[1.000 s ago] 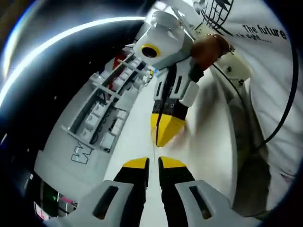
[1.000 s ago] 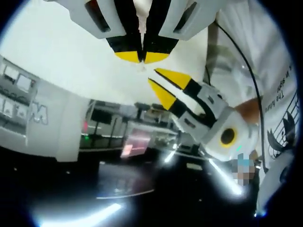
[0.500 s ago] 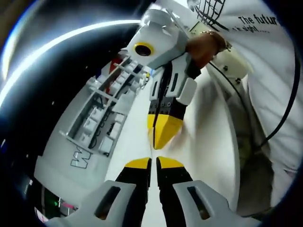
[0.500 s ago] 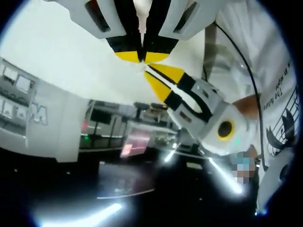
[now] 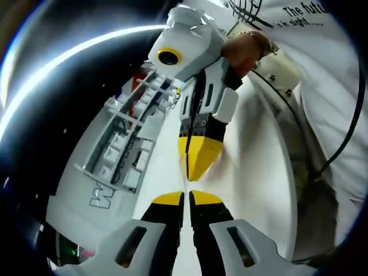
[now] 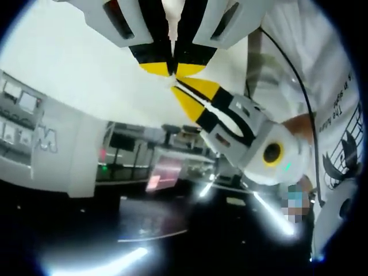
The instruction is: Open the resealable bag by pulling the two sides of the seal apart until the entire bag opening is separated and visibly accessible.
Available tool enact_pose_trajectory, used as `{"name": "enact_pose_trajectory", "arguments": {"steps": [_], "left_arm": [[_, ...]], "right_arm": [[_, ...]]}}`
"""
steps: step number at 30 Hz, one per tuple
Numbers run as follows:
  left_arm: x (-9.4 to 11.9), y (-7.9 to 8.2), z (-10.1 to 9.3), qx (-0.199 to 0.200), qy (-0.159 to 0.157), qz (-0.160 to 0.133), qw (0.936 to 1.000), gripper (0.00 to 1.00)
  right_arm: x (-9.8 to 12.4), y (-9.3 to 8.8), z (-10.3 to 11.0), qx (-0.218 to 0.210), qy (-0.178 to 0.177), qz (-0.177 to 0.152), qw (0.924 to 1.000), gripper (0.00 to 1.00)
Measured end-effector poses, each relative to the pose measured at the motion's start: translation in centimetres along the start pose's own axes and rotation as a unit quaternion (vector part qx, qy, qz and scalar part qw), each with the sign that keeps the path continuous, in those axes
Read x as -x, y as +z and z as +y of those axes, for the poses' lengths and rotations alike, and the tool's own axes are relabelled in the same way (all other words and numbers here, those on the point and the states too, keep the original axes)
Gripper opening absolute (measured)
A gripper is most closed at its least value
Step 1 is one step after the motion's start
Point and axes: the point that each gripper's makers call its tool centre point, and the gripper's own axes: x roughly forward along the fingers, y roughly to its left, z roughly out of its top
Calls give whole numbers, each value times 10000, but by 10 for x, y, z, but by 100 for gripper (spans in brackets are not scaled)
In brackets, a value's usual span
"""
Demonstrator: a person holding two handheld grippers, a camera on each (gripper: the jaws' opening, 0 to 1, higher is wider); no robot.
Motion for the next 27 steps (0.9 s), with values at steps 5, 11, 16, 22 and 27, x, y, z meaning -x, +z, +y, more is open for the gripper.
{"name": "enact_pose_trajectory", "arguments": {"steps": [5,11,16,22,27], "left_arm": [[0,1,0,-17,4,-28,10000,2],[0,1,0,-58,7,-21,10000,1],[0,0,-1,-49,2,-7,10000,1],[1,-3,-2,-5,3,41,10000,1],[3,-6,3,-42,123,92,9999,0]], "right_arm": [[0,-1,2,-53,24,-2,10000,0],[1,-1,3,-70,34,-3,10000,0],[0,-2,3,-88,56,12,9999,0],[1,-5,7,-199,171,59,9996,3],[11,-9,6,-242,185,159,9994,4]]}}
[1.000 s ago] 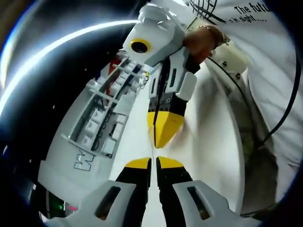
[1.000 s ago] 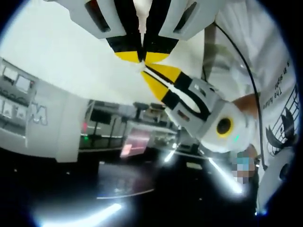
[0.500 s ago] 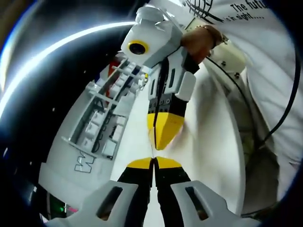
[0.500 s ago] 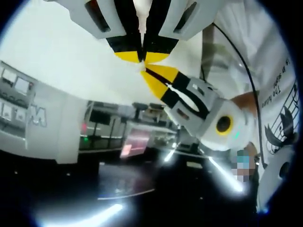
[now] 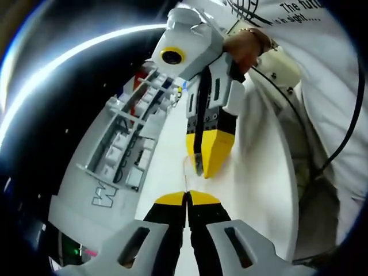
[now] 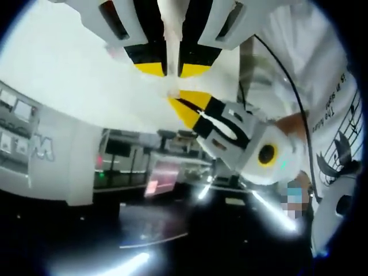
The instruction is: Open the resealable bag by pulling the two sides of the seal apart until the entire bag opening is separated and visibly accessible.
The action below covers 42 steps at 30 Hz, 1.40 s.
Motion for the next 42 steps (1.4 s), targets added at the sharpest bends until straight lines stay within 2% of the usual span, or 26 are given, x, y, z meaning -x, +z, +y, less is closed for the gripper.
{"name": "enact_pose_trajectory", "arguments": {"steps": [7,9,14,16,17,18,19,23,27,30,33,35,39,42], "left_arm": [[-1,-4,-8,-264,-107,2,9996,0],[-1,-1,-8,-307,-95,-63,9995,0],[2,4,-2,-492,-9,-146,9987,0],[3,5,-2,-545,-17,-154,9984,0],[3,6,-3,-567,-22,-159,9983,0],[3,6,-3,-592,-22,-172,9981,0],[3,7,-2,-616,-20,-191,9979,0],[1,14,0,-807,-30,-314,9962,0],[-2,18,1,-980,-69,-356,9945,0],[-3,21,1,-1050,-80,-392,9937,0],[-2,19,2,-1086,-82,-418,9932,0],[-2,21,1,-1125,-103,-453,9926,0],[-2,22,0,-1217,-158,-500,9912,0],[-2,22,1,-1250,-158,-500,9908,0]], "right_arm": [[25,32,-19,-501,-67,-418,9978,2],[24,39,-23,-589,19,-417,9974,0],[14,40,-33,-733,239,-178,9969,0],[11,45,-28,-1235,606,-159,9904,0],[9,48,-25,-1510,811,-169,9851,0],[8,52,-21,-1860,1062,-145,9767,0],[7,53,-19,-2058,1180,-123,9714,0],[3,49,-15,-2500,1459,122,9571,0],[3,46,-16,-2496,1533,213,9559,7],[5,37,-21,-2088,1386,433,9671,5],[5,36,-23,-2127,1355,485,9665,1],[4,34,-24,-2269,1361,559,9628,2],[6,34,-20,-2795,1586,703,9443,6],[8,30,-11,-2983,1683,823,9359,7]]}}
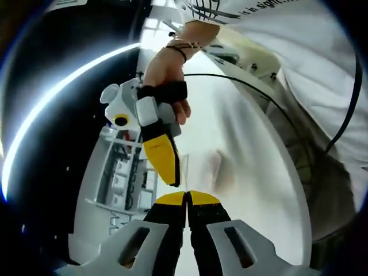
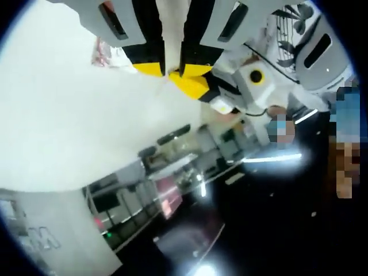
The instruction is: Open the resealable bag by pulling the two sides of the seal apart until the entire bag opening is separated and visibly accessible.
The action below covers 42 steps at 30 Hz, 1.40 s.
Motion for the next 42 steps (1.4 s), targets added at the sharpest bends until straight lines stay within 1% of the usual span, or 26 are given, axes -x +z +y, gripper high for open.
{"name": "enact_pose_trajectory", "arguments": {"steps": [3,7,10,15,20,27,32,34,37,40,42], "left_arm": [[-1,1,0,-17,-9,-12,10000,0],[-2,3,-1,-48,-30,-55,10000,0],[-2,3,-1,-89,-26,-69,9999,0],[-2,4,-1,-135,-46,-81,9999,0],[-2,5,-1,-162,-55,-86,9998,0],[-1,5,2,-205,-15,-75,9998,0],[-2,5,0,-201,-48,-79,9998,0],[-2,5,1,-200,-32,-83,9998,0],[-1,5,2,-210,-20,-62,9998,0],[-1,3,-1,-172,-71,-30,9998,0],[-1,3,0,-193,-24,-17,9998,1]], "right_arm": [[-2,-7,5,-318,103,3,9994,7],[-1,-4,2,-557,195,-36,9982,7],[-2,-4,-1,-580,169,-5,9982,7],[-2,-5,-3,-689,246,49,9973,7],[-3,-7,-5,-700,240,113,9972,7],[-3,-10,-6,-795,305,145,9963,3],[-3,-11,-7,-913,333,83,9952,0],[-3,-12,-11,-844,228,80,9961,0],[-2,-13,-14,-849,166,61,9962,0],[-1,-12,-15,-874,159,1,9960,0],[0,-11,-15,-850,137,-22,9963,0]]}}
